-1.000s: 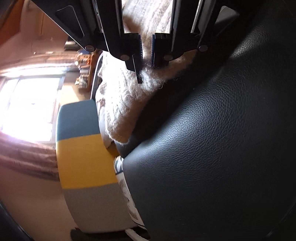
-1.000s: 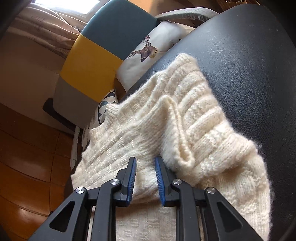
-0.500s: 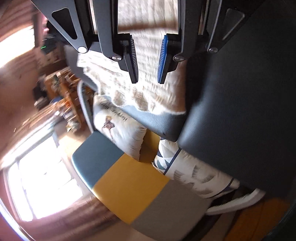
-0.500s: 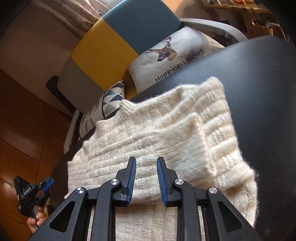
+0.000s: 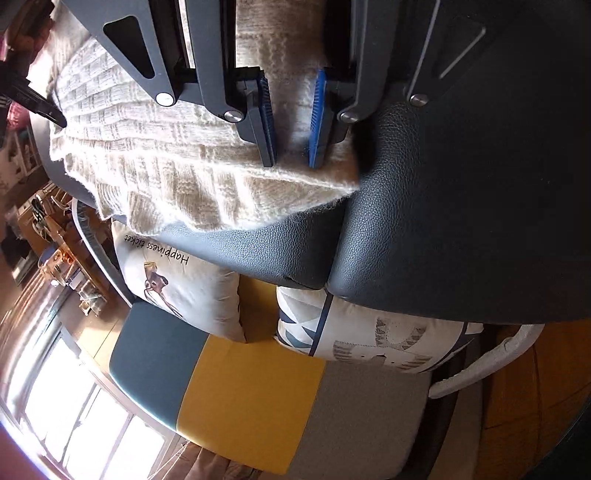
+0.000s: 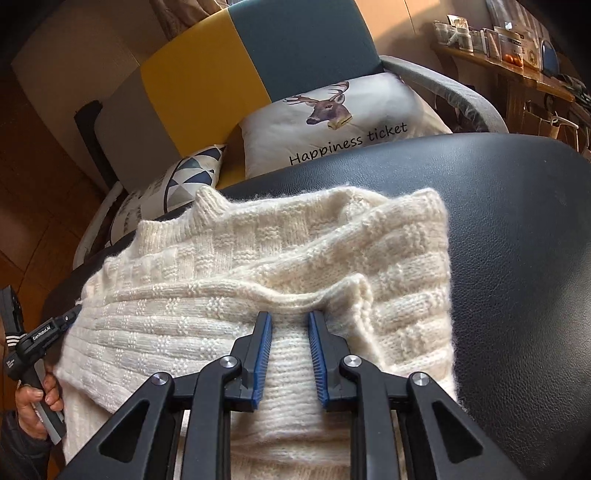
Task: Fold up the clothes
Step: 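Open both tools and release the folded sweater side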
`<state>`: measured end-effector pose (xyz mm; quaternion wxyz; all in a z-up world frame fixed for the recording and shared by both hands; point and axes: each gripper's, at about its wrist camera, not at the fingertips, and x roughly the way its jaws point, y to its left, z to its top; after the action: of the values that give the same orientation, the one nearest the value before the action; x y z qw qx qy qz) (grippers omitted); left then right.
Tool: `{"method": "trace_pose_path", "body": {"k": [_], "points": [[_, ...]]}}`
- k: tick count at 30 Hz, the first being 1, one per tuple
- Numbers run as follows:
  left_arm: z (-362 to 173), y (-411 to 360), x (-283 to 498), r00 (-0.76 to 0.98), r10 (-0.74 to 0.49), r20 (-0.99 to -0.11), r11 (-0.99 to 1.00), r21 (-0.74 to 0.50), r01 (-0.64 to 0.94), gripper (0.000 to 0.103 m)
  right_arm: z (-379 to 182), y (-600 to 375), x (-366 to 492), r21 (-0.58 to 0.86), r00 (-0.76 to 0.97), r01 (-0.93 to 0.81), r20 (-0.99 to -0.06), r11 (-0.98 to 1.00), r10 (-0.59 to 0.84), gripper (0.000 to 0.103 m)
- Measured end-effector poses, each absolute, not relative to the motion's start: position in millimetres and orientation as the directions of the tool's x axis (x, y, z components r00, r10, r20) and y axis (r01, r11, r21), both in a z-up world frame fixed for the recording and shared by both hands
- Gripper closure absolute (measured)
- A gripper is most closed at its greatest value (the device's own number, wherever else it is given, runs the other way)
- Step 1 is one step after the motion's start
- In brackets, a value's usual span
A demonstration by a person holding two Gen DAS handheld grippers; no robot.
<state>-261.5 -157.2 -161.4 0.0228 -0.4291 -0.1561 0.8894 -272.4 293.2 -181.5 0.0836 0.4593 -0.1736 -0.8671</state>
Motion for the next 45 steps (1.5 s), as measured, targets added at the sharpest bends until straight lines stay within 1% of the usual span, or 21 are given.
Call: {"method": "trace_pose_path", "body": {"k": [2, 4, 5, 7, 9, 11, 15, 19, 23, 24, 25, 26, 28, 29, 30, 33, 36, 39, 43, 45], "points": [[-156, -158, -260, -0.627, 0.164, -0.762, -0.951, -0.290, 0.104, 0.083, -182, 297, -272, 0.399, -0.566, -0.015, -0.759, -0.917, -0.321, 0.084], [-146, -158, -254, -0.627, 0.150, -0.764, -0.951, -0.285, 0.120, 0.082, -178, 306, -271, 0.462, -0.556, -0.037, -0.746, -0.886, -0.365, 0.084], [-138, -159, -246, -0.638, 0.153, -0.755, -0.946, -0.299, 0.128, 0.080, -175, 312, -269, 0.500, -0.553, -0.053, -0.736, -0.864, -0.392, 0.082], [-125, -164, -226, -0.659, 0.177, -0.731, -0.928, -0.346, 0.135, 0.075, -167, 324, -259, 0.565, -0.567, -0.078, -0.703, -0.821, -0.430, 0.082], [-115, -171, -201, -0.676, 0.205, -0.708, -0.906, -0.398, 0.142, 0.069, -160, 335, -239, 0.586, -0.584, -0.085, -0.685, -0.806, -0.436, 0.082], [-109, -174, -175, -0.681, 0.230, -0.695, -0.889, -0.434, 0.143, 0.068, -155, 343, -216, 0.583, -0.586, -0.083, -0.684, -0.808, -0.433, 0.082], [-112, -163, -117, -0.661, 0.274, -0.698, -0.885, -0.453, 0.112, 0.067, -155, 352, -168, 0.602, -0.583, -0.097, -0.680, -0.792, -0.445, 0.081], [-117, -132, -63, -0.627, 0.306, -0.716, -0.916, -0.401, 0.010, 0.067, -162, 349, -118, 0.584, -0.556, -0.083, -0.700, -0.807, -0.449, 0.081], [-133, -110, -31, -0.587, 0.262, -0.766, -0.958, -0.282, -0.060, 0.067, -185, 340, -79, 0.513, -0.484, -0.099, -0.774, -0.852, -0.410, 0.081], [-143, -109, -29, -0.569, 0.240, -0.787, -0.966, -0.251, -0.061, 0.068, -188, 341, -69, 0.540, -0.508, -0.091, -0.748, -0.837, -0.427, 0.082], [-150, -109, -26, -0.562, 0.219, -0.798, -0.973, -0.221, -0.066, 0.068, -190, 342, -62, 0.562, -0.515, -0.100, -0.736, -0.821, -0.440, 0.084], [-149, -110, -20, -0.593, 0.204, -0.779, -0.977, -0.196, -0.079, 0.068, -192, 342, -55, 0.581, -0.520, -0.107, -0.724, -0.807, -0.452, 0.085], [-148, -110, -14, -0.607, 0.148, -0.781, -0.989, -0.126, -0.079, 0.068, -190, 339, -45, 0.562, -0.512, -0.082, -0.732, -0.823, -0.449, 0.086], [-148, -112, -14, -0.609, 0.145, -0.780, -0.989, -0.123, -0.078, 0.068, -188, 337, -40, 0.543, -0.510, -0.063, -0.739, -0.838, -0.440, 0.087], [-147, -115, -14, -0.608, 0.152, -0.779, -0.988, -0.136, -0.073, 0.068, -187, 335, -36, 0.527, -0.508, -0.046, -0.744, -0.849, -0.434, 0.087], [-138, -125, -13, -0.601, 0.178, -0.779, -0.981, -0.188, -0.048, 0.067, -186, 348, -31, 0.578, -0.515, -0.074, -0.720, -0.812, -0.465, 0.087], [-127, -146, -1, -0.629, 0.217, -0.746, -0.964, -0.266, -0.017, 0.064, -176, 361, -15, 0.641, -0.535, -0.078, -0.673, -0.763, -0.511, 0.078], [-129, -169, 13, -0.619, 0.258, -0.742, -0.943, -0.333, 0.007, 0.063, -175, 375, 11, 0.715, -0.530, -0.059, -0.614, -0.697, -0.585, 0.077], [-139, -188, 34, -0.591, 0.322, -0.740, -0.915, -0.402, 0.005, 0.062, -191, 387, 44, 0.745, -0.493, -0.103, -0.614, -0.659, -0.617, 0.076], [-146, -191, 44, -0.576, 0.340, -0.743, -0.909, -0.416, 0.000, 0.058, -198, 389, 53, 0.762, -0.487, -0.118, -0.603, -0.637, -0.632, 0.074]]}}
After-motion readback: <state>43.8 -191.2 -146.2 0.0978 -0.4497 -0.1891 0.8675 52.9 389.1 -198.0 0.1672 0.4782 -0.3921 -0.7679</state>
